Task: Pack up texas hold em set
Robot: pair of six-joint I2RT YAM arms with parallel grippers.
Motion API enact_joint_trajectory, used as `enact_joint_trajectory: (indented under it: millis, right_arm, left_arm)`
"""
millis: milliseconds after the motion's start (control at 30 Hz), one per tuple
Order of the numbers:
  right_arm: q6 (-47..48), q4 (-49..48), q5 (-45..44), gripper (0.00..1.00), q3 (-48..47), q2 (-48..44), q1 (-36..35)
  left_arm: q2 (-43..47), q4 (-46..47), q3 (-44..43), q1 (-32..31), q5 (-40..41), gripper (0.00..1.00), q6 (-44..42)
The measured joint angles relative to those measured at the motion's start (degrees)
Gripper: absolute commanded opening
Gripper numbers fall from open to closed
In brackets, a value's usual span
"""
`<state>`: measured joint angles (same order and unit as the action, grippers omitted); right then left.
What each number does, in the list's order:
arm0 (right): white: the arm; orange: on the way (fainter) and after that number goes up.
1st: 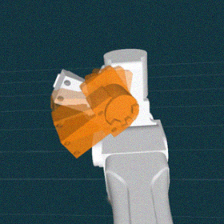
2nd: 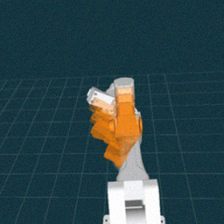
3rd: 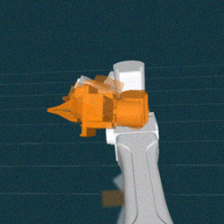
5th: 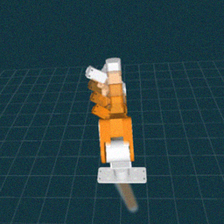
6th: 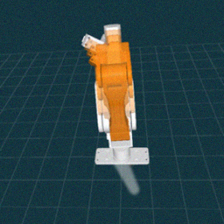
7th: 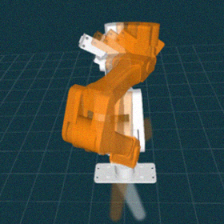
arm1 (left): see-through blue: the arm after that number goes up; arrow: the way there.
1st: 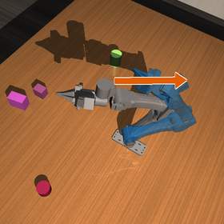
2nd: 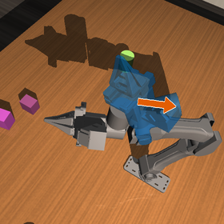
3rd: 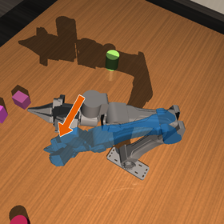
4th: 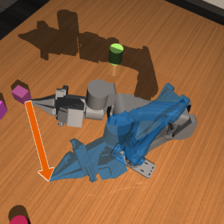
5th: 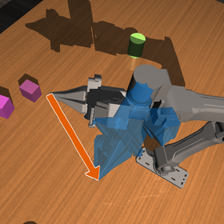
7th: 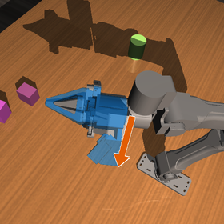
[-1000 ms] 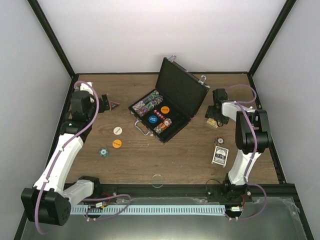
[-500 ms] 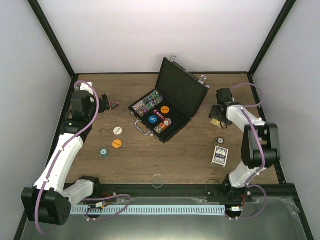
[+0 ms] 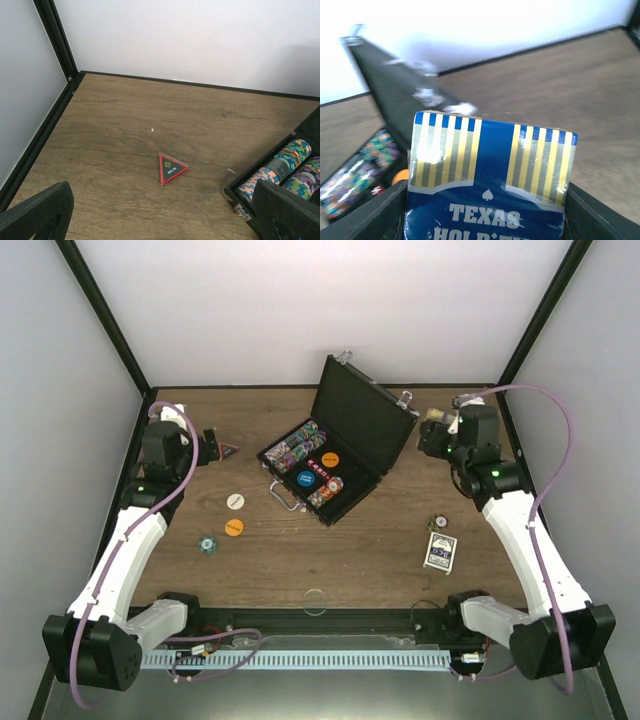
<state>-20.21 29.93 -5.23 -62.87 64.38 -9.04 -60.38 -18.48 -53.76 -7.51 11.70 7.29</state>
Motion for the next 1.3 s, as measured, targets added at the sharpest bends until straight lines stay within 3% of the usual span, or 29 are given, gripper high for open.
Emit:
enact_joint_trajectory:
  millis: [133,300,500,633,967,1300]
  right_arm:
    - [2.6,-1.1,4.2,0.63,-1.2,-1.5,-7.6]
    - [3.0,-2.3,6.9,0.62,1.2,0.5,-24.4]
    - [-0.2,-1.0,6.7,0.62,10.0,8.7,-43.3]
    - [-1.4,1.9,6.2,0.62,13.1,12.9,-51.8]
    - [-2.8,2.0,2.7,0.63,16.8,19.1,-53.7]
    - [-3.3,2.8,0.4,0.86,16.6,23.5,-54.5]
  left_arm:
    - [0.0,0.0,0.0,0.0,0.0,1.00,0.0]
    - [0.0,0.0,0.0,0.0,0.0,1.00,0.0]
    - [-0.1,0.0,0.0,0.0,0.0,1.00,0.0]
    - [-0.4,0.0,0.0,0.0,0.0,1.00,0.0]
    - [-0.4,0.0,0.0,0.0,0.0,1.00,0.0]
    - [-0.4,0.0,0.0,0.0,0.0,1.00,0.0]
